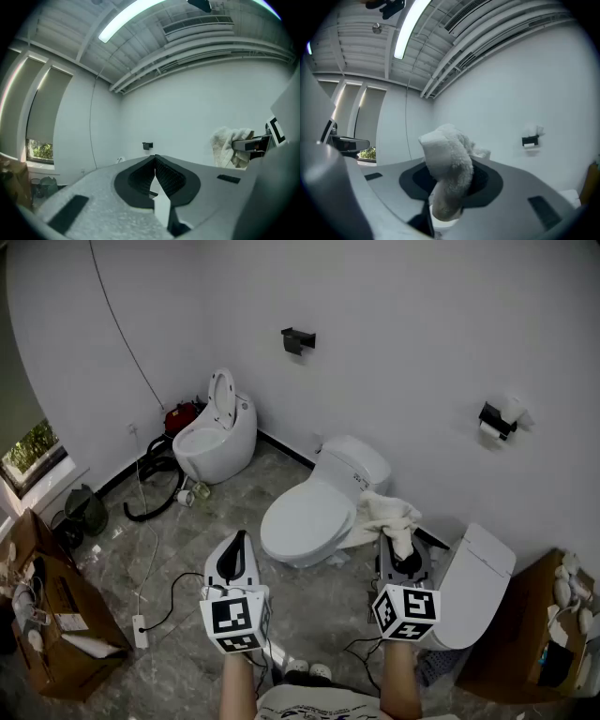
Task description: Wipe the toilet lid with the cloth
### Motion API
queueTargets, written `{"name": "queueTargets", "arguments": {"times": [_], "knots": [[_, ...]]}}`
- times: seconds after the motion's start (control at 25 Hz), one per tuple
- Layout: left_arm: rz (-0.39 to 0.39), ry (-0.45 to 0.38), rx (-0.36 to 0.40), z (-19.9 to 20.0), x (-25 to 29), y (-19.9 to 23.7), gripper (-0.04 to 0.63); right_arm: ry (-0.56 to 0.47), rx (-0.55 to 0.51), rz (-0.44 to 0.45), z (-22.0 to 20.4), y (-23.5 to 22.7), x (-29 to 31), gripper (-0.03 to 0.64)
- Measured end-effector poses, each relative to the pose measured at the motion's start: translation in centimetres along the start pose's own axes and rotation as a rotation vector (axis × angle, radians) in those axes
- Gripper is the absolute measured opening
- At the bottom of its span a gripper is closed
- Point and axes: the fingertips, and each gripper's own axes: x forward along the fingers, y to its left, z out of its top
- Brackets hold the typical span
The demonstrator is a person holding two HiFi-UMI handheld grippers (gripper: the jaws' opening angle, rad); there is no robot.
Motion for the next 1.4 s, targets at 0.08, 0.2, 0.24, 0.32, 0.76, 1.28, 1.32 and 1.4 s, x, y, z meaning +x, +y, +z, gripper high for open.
{"name": "queueTargets", "arguments": {"times": [0.08, 0.2, 0.24, 0.32, 0.76, 1.28, 1.32, 1.4], "knots": [[0.002, 0.002, -0.002, 0.0, 0.2, 0.3, 0.008, 0.000, -0.001, 0.000, 0.0, 0.2, 0.2, 0.123], [0.002, 0.003, -0.002, -0.1, 0.3, 0.7, 0.008, 0.001, -0.005, -0.003, 0.1, 0.4, 0.4, 0.123], [0.002, 0.004, -0.003, -0.1, 0.4, 0.9, 0.008, 0.002, -0.006, -0.004, 0.0, 0.5, 0.5, 0.123], [0.002, 0.005, -0.005, -0.3, 0.5, 1.1, 0.008, 0.002, -0.008, -0.006, -0.1, 0.6, 0.7, 0.123], [0.003, -0.002, -0.010, -0.6, 2.2, 3.2, 0.008, -0.007, -0.010, -0.040, -0.5, 1.3, 2.6, 0.123], [0.034, 0.037, -0.017, -3.0, 4.3, 7.3, 0.008, 0.020, -0.005, -0.043, -2.5, 3.0, 5.6, 0.123], [0.038, 0.040, -0.020, -3.2, 4.6, 7.5, 0.008, 0.022, -0.005, -0.040, -2.6, 3.0, 6.1, 0.124], [0.046, 0.048, -0.021, -3.7, 5.5, 7.7, 0.008, 0.027, -0.005, -0.033, -3.0, 3.0, 7.3, 0.124]]}}
